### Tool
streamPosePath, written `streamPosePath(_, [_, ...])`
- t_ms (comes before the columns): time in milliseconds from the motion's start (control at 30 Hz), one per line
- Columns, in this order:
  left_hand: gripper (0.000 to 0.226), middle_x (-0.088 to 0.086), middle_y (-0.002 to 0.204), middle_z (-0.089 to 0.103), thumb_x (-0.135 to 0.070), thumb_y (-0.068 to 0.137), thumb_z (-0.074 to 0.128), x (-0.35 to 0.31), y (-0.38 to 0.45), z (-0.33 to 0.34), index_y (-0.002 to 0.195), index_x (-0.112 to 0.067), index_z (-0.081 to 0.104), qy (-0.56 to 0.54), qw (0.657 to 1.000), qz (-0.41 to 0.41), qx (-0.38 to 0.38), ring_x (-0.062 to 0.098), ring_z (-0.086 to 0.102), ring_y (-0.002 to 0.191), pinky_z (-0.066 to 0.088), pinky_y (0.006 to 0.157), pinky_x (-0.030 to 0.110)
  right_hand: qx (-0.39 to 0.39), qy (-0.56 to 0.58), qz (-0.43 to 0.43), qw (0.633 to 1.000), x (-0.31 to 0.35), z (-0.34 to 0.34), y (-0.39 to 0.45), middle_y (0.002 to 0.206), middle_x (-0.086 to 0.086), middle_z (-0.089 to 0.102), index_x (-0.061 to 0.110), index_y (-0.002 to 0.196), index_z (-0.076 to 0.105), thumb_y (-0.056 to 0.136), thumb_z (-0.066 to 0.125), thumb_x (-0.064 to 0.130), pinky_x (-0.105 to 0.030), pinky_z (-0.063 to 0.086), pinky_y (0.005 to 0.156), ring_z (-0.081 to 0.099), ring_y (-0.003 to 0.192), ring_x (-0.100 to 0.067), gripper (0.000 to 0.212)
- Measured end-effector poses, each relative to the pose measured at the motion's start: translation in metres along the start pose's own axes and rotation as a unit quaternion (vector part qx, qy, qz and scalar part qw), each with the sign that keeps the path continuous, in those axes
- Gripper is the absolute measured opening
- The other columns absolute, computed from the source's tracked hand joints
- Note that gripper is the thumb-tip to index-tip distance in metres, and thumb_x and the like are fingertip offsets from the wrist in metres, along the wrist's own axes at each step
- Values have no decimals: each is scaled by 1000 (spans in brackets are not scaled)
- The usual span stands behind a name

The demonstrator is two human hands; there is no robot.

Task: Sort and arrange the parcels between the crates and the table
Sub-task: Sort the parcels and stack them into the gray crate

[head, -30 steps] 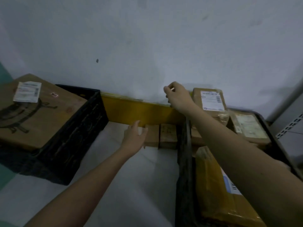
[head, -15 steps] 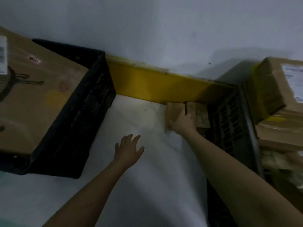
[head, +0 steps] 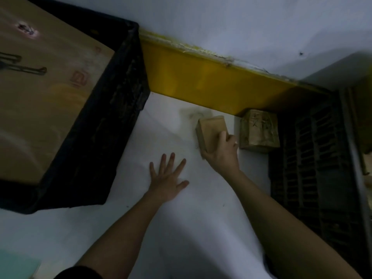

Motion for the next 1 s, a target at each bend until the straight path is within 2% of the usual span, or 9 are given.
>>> streamPosePath(67, [70,-6,163,-24,-69,96,24,-3,-3,-18,154,-45,-8,-72,997,-4,36,22,-24,149,-15,114,56,68,118,26,990,-5,-6,-7,146,-15,32,20,140,28,79,79,44,-48,51,96,44,125,-33,83])
streamPosePath(133, [64,-3,167,0,-58,101,28,-5,-14,-49,157,-37,7,-311,949,-36,27,21,2,153,6,119,47,122,397,115,903,-4,-13,-26,141,-19,43,16,133,38,88,71,36,-51,56,92,54,120,-33,59])
streamPosePath(200, [59,1,159,31,-53,102,37,-10,-31,-73,154,-29,26,-597,798,-77,6,24,36,142,33,109,39,182,599,176,760,2,-18,-54,135,-20,49,13,128,47,99,55,33,-48,55,93,55,120,-35,37])
streamPosePath(267, [58,4,139,57,-62,95,43,-19,-50,-86,141,-27,49,-724,685,-74,26,25,58,120,50,95,42,246,668,155,685,8,-24,-82,134,-17,58,15,134,52,100,44,38,-44,54,95,55,124,-36,42])
streamPosePath(400, [56,5,117,72,-53,85,63,-35,-79,-99,132,-24,56,-784,620,-15,-11,26,70,106,57,80,47,295,605,119,730,15,-31,-111,130,-16,64,19,134,59,101,39,45,-48,55,94,62,120,-36,47])
streamPosePath(500, [48,1,111,74,-40,88,70,-38,-101,-110,128,-26,47,-758,641,-28,-117,23,72,99,57,69,41,268,514,79,811,14,-45,-118,133,-11,57,26,140,44,100,45,54,-46,59,88,61,118,-33,49])
streamPosePath(633, [34,2,112,73,-47,92,63,-57,-127,-130,119,-33,47,-704,688,-16,-175,22,71,98,56,72,40,232,492,-17,839,21,-70,-135,125,-7,66,32,140,39,94,63,42,-41,59,89,68,109,-26,52])
streamPosePath(867, [40,6,121,66,-46,95,59,-77,-179,-178,131,-30,53,-688,698,41,-195,26,65,108,58,74,41,204,570,-60,793,18,-114,-163,118,-11,71,19,131,52,101,56,31,-45,58,89,71,104,-30,33])
streamPosePath(1000, [30,11,115,70,-34,95,62,-103,-208,-204,124,-27,60,-677,689,65,-250,29,67,103,56,71,39,158,545,-100,817,21,-154,-184,117,-8,68,23,130,53,100,56,36,-42,60,86,70,102,-28,33])
Point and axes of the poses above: each hand's wrist, its own y-axis towards the middle knuckle, its own z-axis out of the palm, x = y × z, the point moved 3 cm from there along y, towards the middle knuckle
